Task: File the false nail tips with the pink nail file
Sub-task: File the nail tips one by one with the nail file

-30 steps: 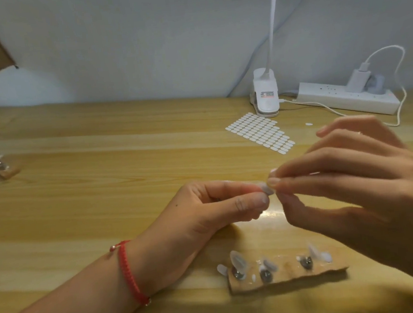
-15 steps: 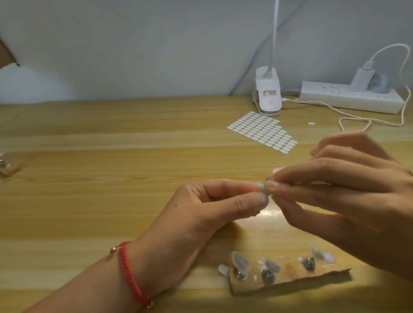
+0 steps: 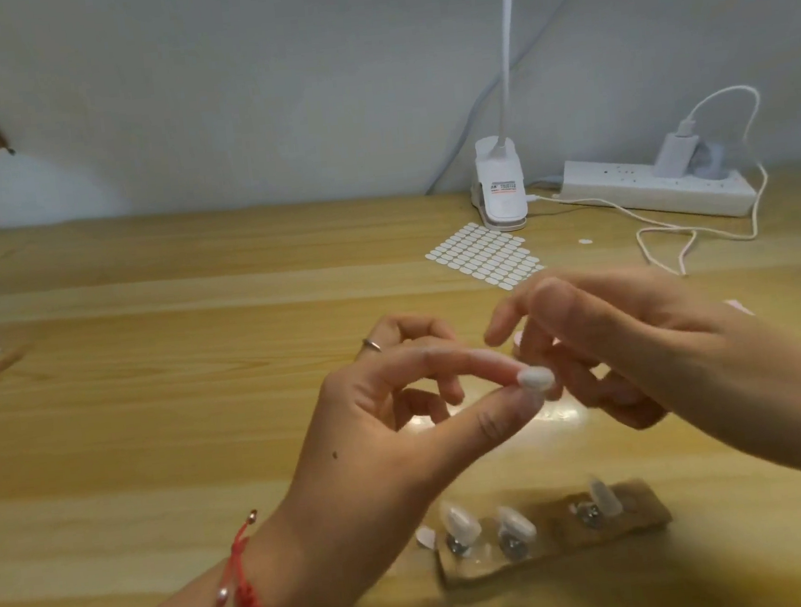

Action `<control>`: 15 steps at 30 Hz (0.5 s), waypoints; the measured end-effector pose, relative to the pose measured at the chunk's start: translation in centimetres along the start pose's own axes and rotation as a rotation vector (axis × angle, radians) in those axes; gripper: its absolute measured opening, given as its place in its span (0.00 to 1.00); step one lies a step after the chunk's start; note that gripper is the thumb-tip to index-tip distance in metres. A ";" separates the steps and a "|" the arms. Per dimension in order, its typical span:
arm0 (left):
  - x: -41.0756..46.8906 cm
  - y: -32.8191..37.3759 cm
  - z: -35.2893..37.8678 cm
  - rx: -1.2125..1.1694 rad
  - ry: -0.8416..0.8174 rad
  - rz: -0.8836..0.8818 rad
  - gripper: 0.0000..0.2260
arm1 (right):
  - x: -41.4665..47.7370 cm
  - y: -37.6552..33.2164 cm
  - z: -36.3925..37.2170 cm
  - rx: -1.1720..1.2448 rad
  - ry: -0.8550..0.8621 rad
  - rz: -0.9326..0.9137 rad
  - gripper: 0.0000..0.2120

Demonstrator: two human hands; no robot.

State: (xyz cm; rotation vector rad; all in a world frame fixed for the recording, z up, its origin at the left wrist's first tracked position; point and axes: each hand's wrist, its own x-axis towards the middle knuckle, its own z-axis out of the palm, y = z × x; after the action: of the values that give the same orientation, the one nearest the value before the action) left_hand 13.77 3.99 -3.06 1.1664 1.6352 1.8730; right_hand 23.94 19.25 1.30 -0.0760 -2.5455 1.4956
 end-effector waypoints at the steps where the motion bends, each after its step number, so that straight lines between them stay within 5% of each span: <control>1: -0.1 0.1 0.1 0.027 0.004 0.022 0.05 | 0.0 -0.1 0.2 -0.026 -0.026 0.026 0.21; 7: -0.5 0.6 0.7 0.095 -0.044 0.088 0.04 | -0.5 0.1 1.2 -0.125 -0.071 -0.030 0.33; 15: -0.2 0.8 1.0 0.186 0.012 0.200 0.02 | -0.2 0.1 0.9 0.087 -0.230 0.176 0.33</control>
State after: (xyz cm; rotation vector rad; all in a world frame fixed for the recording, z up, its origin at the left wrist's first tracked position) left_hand 14.84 4.20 -2.39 1.4451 1.7889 1.8794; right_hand 23.99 18.50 0.78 -0.1260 -2.7076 1.7728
